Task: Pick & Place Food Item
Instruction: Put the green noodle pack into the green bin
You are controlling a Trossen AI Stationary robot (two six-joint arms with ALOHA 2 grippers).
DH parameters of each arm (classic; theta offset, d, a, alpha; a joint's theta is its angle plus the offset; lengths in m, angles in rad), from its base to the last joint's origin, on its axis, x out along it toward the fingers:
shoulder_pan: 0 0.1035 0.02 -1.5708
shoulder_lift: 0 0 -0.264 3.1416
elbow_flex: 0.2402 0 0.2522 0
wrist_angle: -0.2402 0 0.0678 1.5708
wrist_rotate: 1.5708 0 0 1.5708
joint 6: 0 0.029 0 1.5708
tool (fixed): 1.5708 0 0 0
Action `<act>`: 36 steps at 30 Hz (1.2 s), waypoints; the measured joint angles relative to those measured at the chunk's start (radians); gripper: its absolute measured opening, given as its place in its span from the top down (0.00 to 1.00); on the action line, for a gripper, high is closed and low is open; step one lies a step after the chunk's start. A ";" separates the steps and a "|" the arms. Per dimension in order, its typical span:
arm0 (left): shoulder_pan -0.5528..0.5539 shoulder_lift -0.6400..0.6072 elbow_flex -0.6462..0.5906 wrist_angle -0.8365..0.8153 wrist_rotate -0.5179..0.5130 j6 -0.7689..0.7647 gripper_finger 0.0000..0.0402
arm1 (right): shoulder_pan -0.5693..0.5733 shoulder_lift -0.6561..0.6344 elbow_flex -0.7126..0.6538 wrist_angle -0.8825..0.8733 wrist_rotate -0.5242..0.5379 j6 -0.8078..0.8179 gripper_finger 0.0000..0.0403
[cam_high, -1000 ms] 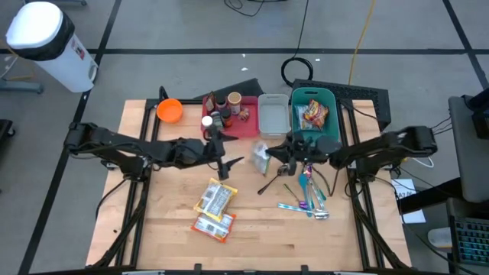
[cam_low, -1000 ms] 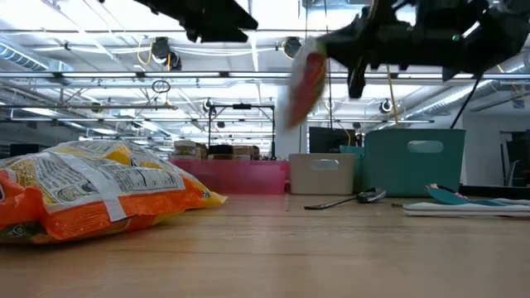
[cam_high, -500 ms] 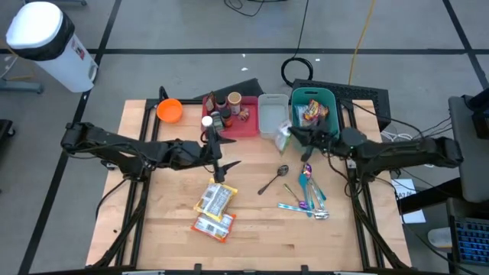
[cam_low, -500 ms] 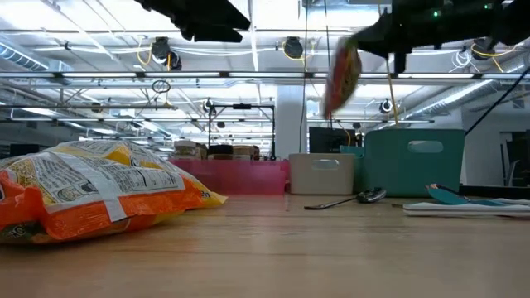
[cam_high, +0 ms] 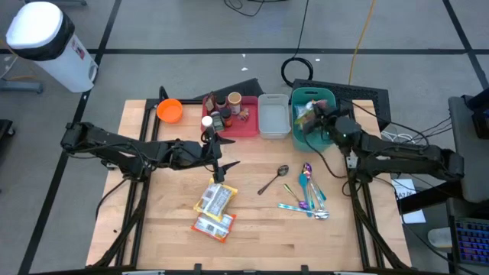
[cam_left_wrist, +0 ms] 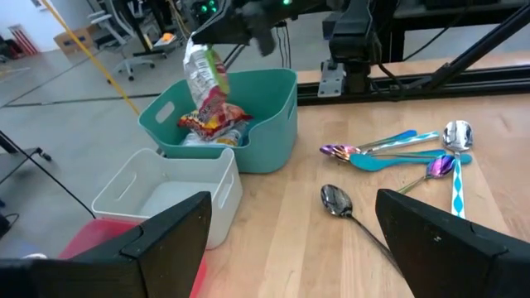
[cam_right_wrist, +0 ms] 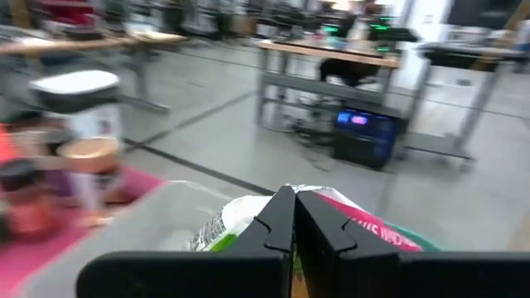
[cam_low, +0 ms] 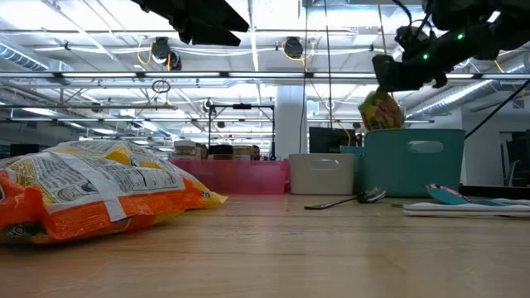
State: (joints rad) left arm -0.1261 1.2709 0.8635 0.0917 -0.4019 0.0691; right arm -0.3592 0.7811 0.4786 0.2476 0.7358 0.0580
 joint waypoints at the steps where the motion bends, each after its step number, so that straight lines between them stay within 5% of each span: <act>1: 0.000 0.000 0.000 0.000 0.000 0.000 0.13 | -0.020 0.010 0.000 0.003 0.010 -0.008 1.00; 16: 0.000 0.000 0.000 0.001 0.000 0.000 0.13 | -0.284 0.337 0.000 0.231 0.098 -0.168 1.00; 25: 0.000 0.000 0.000 0.004 0.000 0.000 0.13 | -0.315 0.518 0.001 0.342 -0.097 -0.176 0.98; 29: 0.000 0.000 0.000 0.004 -0.001 0.000 0.13 | -0.316 0.531 0.001 0.371 -0.183 -0.175 0.87; 36: 0.002 0.000 0.000 0.003 -0.001 -0.005 0.13 | -0.314 0.477 0.001 0.373 -0.244 -0.118 0.51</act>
State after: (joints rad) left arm -0.1244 1.2713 0.8635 0.0950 -0.4026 0.0643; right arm -0.6734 1.2582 0.4797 0.6203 0.4922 -0.0605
